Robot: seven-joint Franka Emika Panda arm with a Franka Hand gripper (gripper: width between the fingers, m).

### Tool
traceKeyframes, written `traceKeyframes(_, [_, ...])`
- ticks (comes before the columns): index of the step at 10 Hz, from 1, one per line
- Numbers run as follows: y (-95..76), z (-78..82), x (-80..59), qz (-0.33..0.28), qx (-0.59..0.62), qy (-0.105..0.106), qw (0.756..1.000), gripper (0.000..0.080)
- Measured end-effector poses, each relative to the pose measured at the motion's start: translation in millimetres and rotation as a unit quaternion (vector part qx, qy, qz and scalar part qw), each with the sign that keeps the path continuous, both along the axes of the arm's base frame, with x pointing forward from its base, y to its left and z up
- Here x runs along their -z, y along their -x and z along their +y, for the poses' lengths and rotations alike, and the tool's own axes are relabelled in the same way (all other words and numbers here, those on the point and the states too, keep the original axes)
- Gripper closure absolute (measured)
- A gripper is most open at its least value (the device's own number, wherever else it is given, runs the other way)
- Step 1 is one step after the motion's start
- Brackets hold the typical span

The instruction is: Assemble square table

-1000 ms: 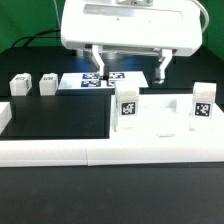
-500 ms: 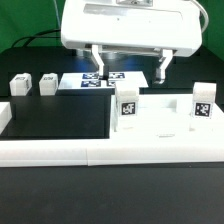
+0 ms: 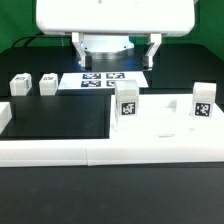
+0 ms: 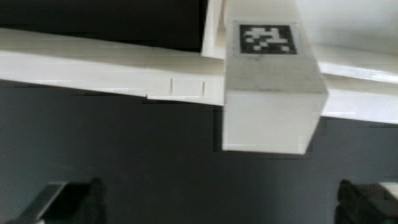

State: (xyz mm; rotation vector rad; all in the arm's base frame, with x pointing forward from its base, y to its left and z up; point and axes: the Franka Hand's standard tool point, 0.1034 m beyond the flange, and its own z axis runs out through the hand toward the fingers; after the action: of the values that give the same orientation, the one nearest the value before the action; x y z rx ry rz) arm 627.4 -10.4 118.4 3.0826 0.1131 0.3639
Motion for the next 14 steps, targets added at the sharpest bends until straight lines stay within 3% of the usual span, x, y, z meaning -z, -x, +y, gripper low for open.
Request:
traceKeyframes(3, [2.0, 21.7, 29.5, 0.148, 0.017, -0.010, 0.989, 0.0150])
traceKeyframes(5, [3.8, 19.6, 44.1, 0.151, 0.017, -0.008, 0.988, 0.0150])
traceKeyframes(7, [4.9, 19.7, 45.2, 0.152, 0.027, -0.008, 0.988, 0.0150])
traceKeyframes(9, [4.9, 19.7, 45.4, 0.151, 0.049, -0.010, 0.987, 0.0419])
traceKeyframes(10, [5.0, 20.1, 45.4, 0.150, 0.081, -0.013, 0.985, 0.0419])
traceKeyframes(11, [4.9, 20.8, 45.4, 0.148, 0.133, -0.018, 0.980, 0.0509])
traceKeyframes(14, [4.9, 21.7, 45.7, 0.144, 0.232, -0.026, 0.962, 0.0509])
